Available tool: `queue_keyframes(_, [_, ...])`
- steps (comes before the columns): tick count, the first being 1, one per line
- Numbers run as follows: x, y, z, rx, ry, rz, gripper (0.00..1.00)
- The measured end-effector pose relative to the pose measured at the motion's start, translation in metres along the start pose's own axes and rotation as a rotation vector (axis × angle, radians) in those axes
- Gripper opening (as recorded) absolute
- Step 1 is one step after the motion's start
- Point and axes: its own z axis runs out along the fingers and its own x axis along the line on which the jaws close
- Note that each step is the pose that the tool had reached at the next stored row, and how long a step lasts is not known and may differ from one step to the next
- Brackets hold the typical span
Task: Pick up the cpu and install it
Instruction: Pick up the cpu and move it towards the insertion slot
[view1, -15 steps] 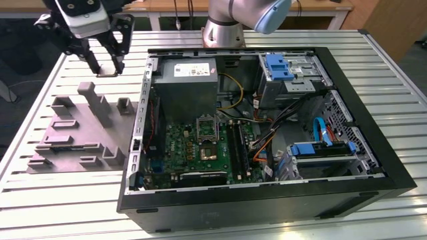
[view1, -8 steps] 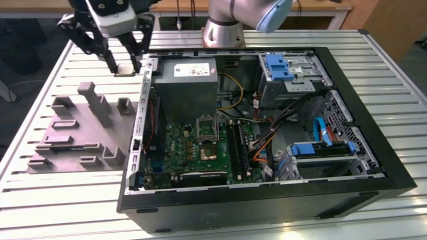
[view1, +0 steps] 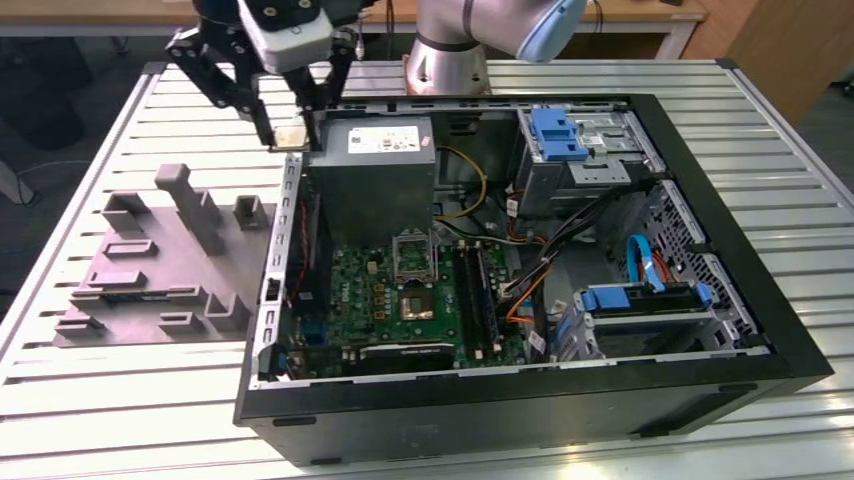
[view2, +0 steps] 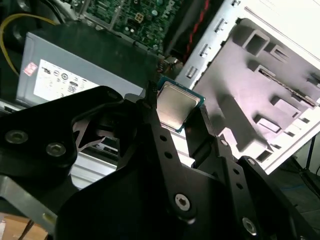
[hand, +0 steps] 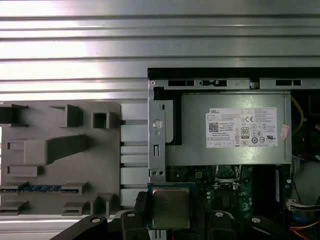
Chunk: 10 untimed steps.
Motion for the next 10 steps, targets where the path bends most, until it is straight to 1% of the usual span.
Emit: queue_keyframes(10, [-0.0407, 0.0014, 0.0003, 0.0, 0.0, 0.0, 0.47])
